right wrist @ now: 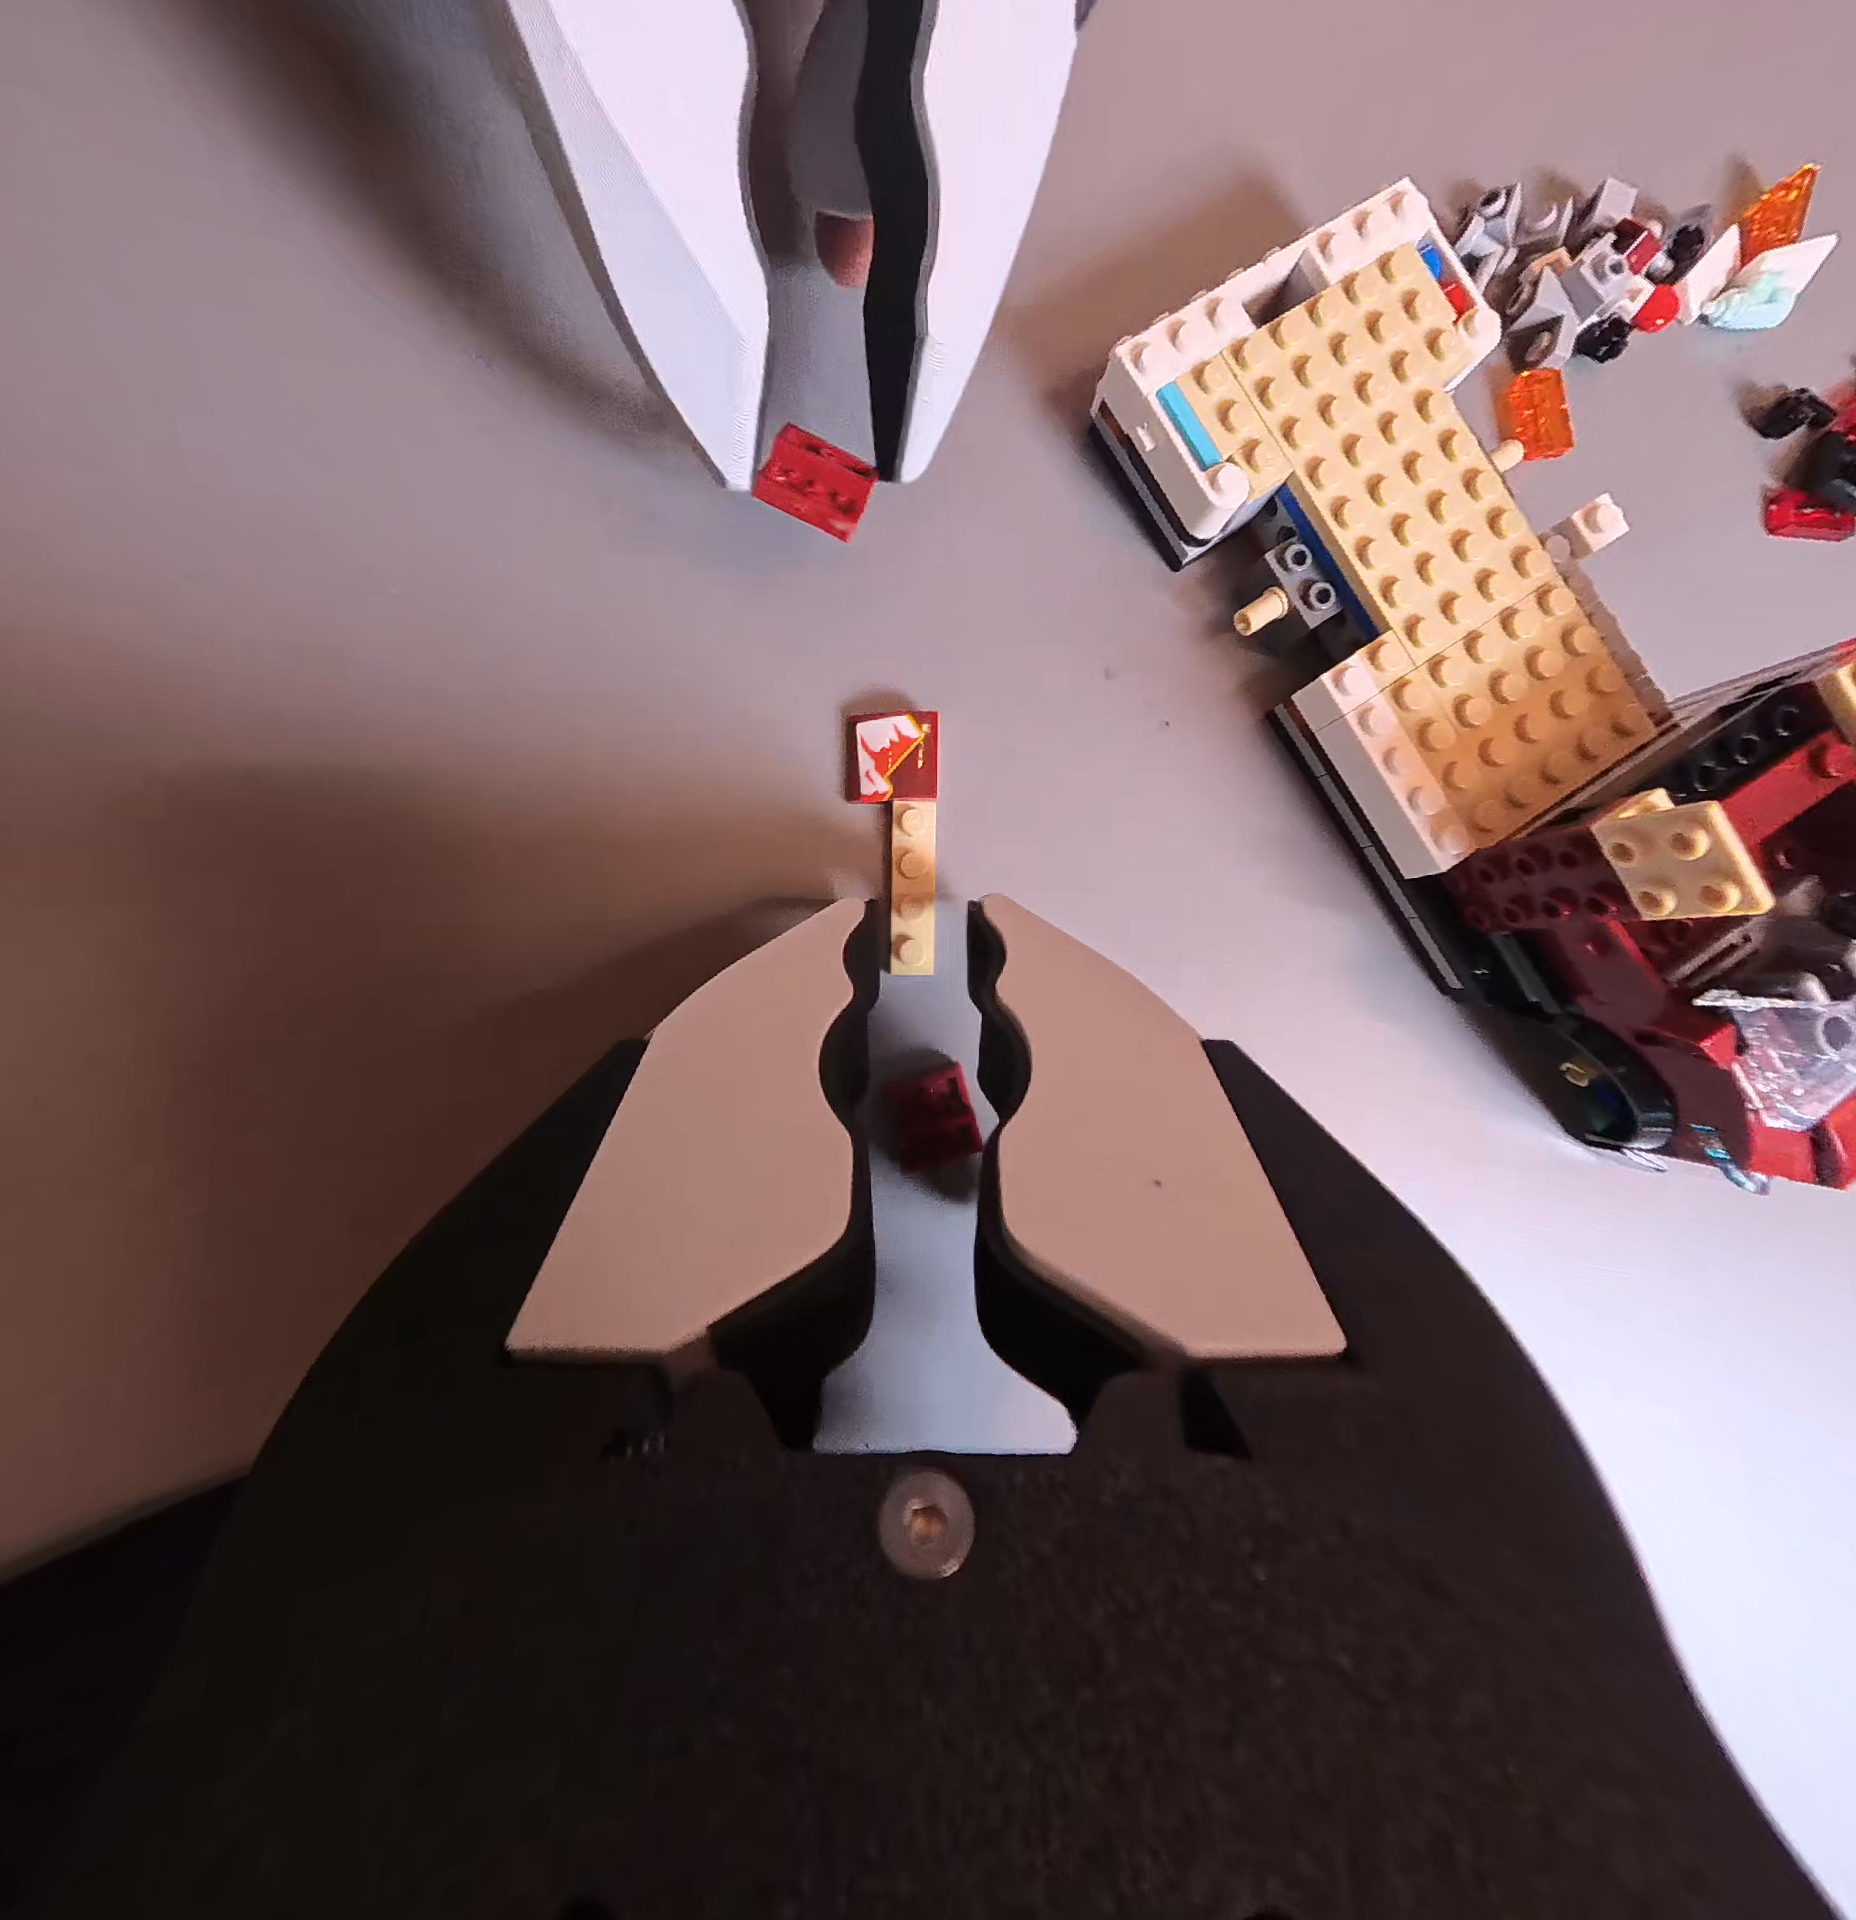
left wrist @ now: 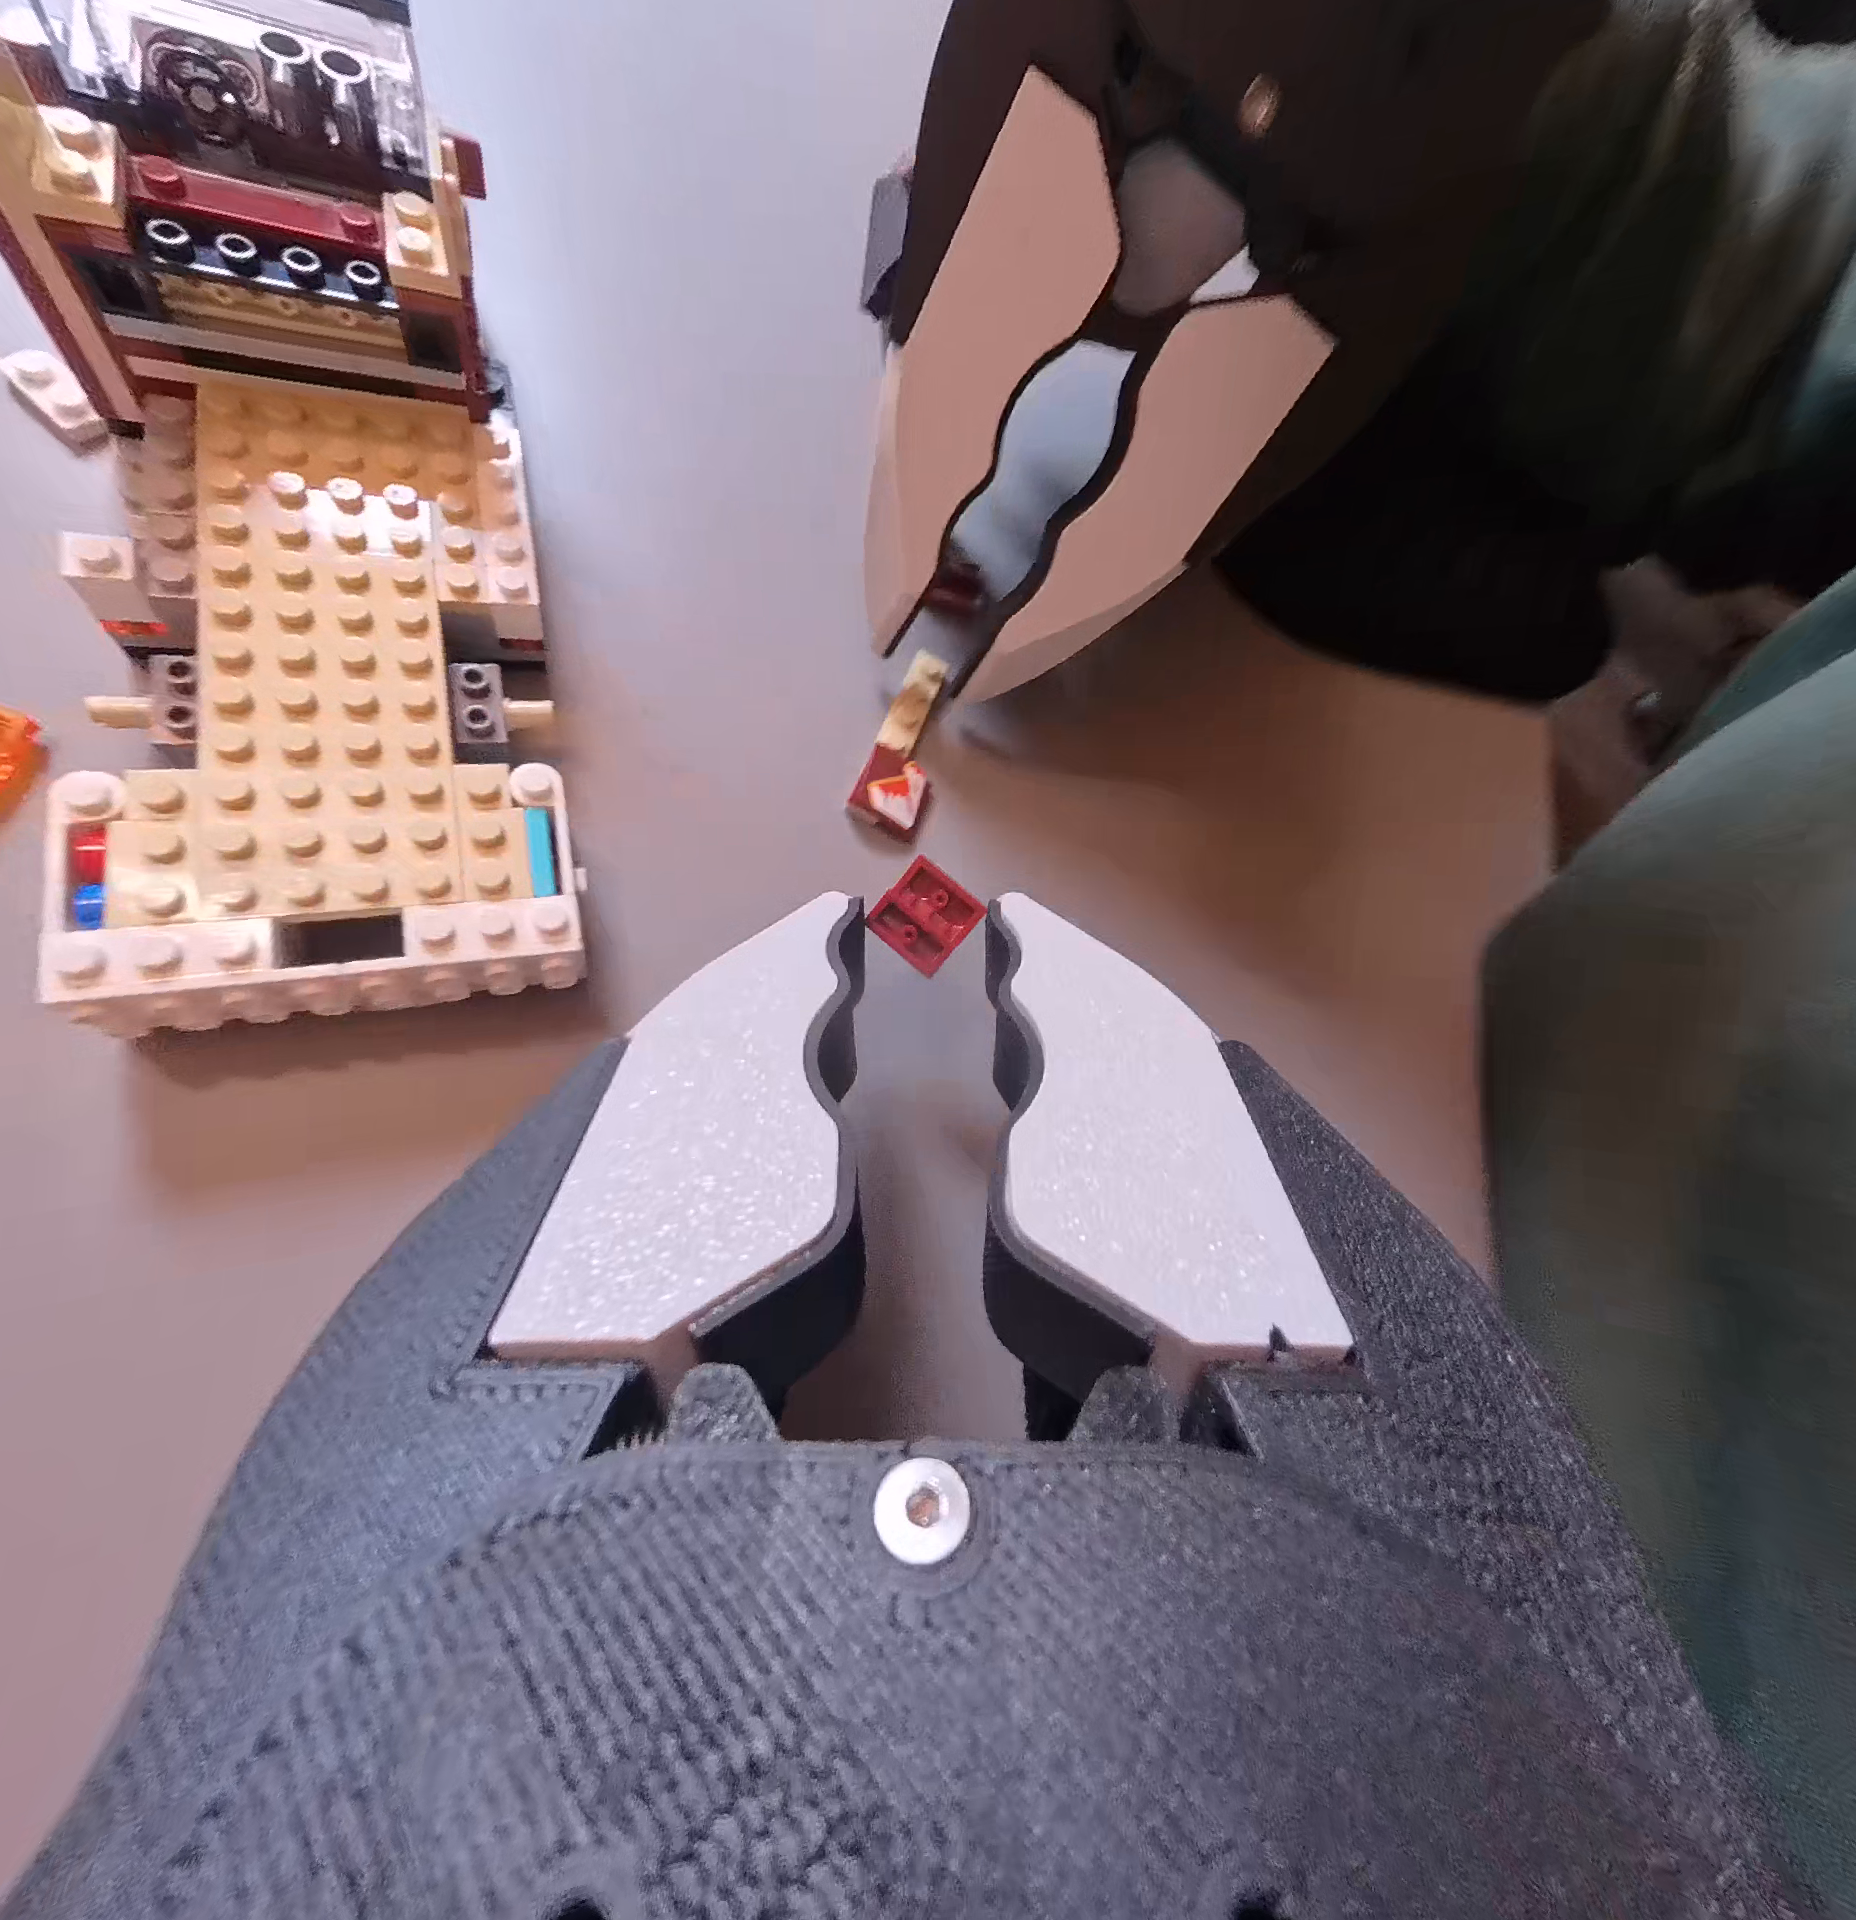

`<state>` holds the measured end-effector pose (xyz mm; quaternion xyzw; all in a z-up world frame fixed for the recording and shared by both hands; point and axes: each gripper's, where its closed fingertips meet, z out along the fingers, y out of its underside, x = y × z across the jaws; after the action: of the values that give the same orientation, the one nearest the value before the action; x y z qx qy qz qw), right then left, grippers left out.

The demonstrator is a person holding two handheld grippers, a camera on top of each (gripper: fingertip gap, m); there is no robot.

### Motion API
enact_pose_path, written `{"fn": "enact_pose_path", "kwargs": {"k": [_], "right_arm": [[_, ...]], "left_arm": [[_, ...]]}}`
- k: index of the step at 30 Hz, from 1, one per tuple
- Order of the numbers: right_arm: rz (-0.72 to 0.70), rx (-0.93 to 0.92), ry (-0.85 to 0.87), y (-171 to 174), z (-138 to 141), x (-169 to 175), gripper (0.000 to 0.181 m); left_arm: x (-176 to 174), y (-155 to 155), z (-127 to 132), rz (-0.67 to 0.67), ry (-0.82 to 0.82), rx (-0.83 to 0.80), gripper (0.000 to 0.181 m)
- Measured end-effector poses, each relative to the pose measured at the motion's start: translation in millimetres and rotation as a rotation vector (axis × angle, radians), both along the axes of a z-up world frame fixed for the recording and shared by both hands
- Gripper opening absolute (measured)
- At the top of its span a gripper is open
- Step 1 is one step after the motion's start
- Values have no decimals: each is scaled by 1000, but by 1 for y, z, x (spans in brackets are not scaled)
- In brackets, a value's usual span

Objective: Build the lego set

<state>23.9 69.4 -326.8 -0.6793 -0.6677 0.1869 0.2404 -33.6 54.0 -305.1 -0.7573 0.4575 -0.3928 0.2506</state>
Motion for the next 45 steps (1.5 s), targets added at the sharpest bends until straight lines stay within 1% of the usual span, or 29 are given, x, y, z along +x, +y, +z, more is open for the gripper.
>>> {"fn": "enact_pose_path", "kwargs": {"k": [3, 5, 8, 11, 13, 16, 18, 20, 22, 25, 28, 31, 34, 36, 37, 40, 43, 45], "right_arm": [[19, -15, 6, -2, 1, -4, 15], [38, -6, 33, -4, 3, -12, 16], [80, 30, 146, -10, 18, -27, 20], [91, 95, 265, -9, 38, -34, 15], [94, 119, 296, -9, 45, -34, 13], [109, 130, 306, -11, 47, -32, 4], [111, 96, 311, -12, 47, -31, 0], [105, 38, 326, -14, 48, -31, 1], [101, 34, 326, -13, 48, -30, 2], [111, 69, 345, -12, 54, -29, 9], [146, 45, 384, -20, 62, -30, 16], [164, 107, 384, -22, 66, -33, 18], [176, 185, 370, -22, 67, -36, 15], [172, 183, 350, -22, 66, -34, 9], [163, 162, 347, -21, 66, -33, 5], [116, 35, 338, -19, 64, -30, 5], [72, -155, 307, -18, 55, -26, 4], [32, -278, 253, -15, 45, -20, 4]], "left_arm": [[9, -4, 9, 2, -111, -144, 22], [14, -6, 12, -4, -155, -219, 22], [23, -4, 22, -1, -256, -338, 22], [28, -3, 29, 2, -348, -471, 22], [30, -5, 32, -9, -392, -539, 22], [31, -5, 34, -12, -423, -586, 22], [31, -5, 35, -16, -431, -607, 22], [32, -7, 35, -21, -441, -621, 22], [34, -9, 36, -29, -447, -636, 22], [34, -10, 41, -46, -484, -676, 22], [34, -10, 43, -53, -501, -695, 22], [34, -11, 48, -67, -531, -729, 22], [34, -12, 50, -69, -557, -780, 22], [34, -12, 49, -67, -564, -801, 22], [33, -10, 50, -58, -572, -810, 22], [34, -6, 48, -31, -568, -798, 19], [33, -1, 38, 12, -498, -687, 19], [31, 1, 29, 23, -405, -553, 22]]}}
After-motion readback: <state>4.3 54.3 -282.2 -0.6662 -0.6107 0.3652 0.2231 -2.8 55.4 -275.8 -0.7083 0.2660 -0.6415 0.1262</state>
